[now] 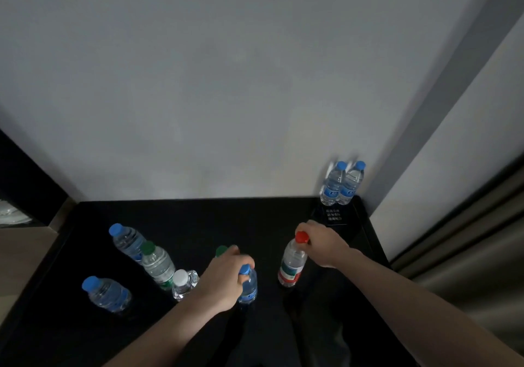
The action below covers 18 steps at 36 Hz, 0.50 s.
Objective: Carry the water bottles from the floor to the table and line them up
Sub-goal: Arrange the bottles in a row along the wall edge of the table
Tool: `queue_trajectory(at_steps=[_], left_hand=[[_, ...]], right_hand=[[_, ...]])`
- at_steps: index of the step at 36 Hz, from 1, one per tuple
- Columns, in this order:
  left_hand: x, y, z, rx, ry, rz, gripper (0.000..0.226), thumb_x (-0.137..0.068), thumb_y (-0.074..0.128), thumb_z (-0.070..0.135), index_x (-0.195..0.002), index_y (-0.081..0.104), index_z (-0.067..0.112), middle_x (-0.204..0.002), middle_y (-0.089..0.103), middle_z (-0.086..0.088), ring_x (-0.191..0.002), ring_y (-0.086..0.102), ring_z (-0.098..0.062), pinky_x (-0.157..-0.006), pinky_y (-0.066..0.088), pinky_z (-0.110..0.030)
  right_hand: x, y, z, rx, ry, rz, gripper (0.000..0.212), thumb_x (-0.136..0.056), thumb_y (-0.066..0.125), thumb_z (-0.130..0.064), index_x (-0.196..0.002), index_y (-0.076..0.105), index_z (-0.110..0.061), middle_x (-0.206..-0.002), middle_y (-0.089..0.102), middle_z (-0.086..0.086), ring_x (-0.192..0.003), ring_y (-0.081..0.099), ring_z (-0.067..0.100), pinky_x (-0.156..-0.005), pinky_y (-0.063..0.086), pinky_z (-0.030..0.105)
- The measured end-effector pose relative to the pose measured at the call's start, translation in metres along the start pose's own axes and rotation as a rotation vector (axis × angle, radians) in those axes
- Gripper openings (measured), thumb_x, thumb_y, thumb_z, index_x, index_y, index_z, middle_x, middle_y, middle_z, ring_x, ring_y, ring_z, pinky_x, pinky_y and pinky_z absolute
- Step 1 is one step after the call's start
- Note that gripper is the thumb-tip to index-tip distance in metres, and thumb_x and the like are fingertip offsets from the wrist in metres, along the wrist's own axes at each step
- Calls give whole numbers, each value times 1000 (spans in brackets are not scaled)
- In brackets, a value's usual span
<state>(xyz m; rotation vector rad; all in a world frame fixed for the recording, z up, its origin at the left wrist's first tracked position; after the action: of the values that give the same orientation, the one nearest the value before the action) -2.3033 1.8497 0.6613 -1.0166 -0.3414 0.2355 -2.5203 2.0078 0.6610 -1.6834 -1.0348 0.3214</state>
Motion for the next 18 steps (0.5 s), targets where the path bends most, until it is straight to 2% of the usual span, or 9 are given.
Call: queue_trajectory(at_steps=[6, 10, 13, 18], left_hand=[[-44, -12, 32, -3, 56, 7, 26, -94, 64, 15, -115, 64, 31, -109, 49, 13, -91, 61, -9, -81, 57, -27], [-79, -15, 46, -13, 66, -24, 29, -92, 67, 11, -115, 64, 27, -110, 49, 9, -93, 60, -12, -82, 58, -29], [-102, -15, 56, -37, 87, -63, 33, -89, 69, 7, -117, 63, 24, -113, 50, 5, -97, 60, -16, -83, 59, -30], [-139, -16, 70, -81, 110, -82, 37, -87, 71, 5, -119, 63, 21, -116, 49, 3, -100, 61, -19, -85, 59, -32]], right_hand=[[-11, -26, 26, 47, 19, -17, 18, -84, 68, -42, -91, 52, -36, -93, 53, -12, -85, 55, 10, -81, 50, 33], [-18, -37, 40, 74, 115, 32, 27, -86, 61, -54, -91, 50, -29, -88, 55, -6, -78, 55, 11, -68, 46, 30], [-23, -43, 50, 68, 193, 67, 32, -90, 60, -55, -89, 48, -26, -85, 54, -4, -73, 53, 10, -61, 40, 26], [-33, -49, 67, -4, 332, 67, 33, -92, 62, -51, -101, 54, -20, -91, 59, -1, -81, 59, 13, -68, 50, 28]])
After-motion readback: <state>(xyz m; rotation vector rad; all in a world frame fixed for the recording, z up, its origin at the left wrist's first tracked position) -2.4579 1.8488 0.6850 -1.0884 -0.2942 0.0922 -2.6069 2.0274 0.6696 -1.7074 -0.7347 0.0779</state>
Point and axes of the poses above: each hand's wrist, its own x-axis away from the middle knuckle, its own y-axis out of the palm, z = x × y, the point moved 2 cm from there along -x, towards the middle knuckle
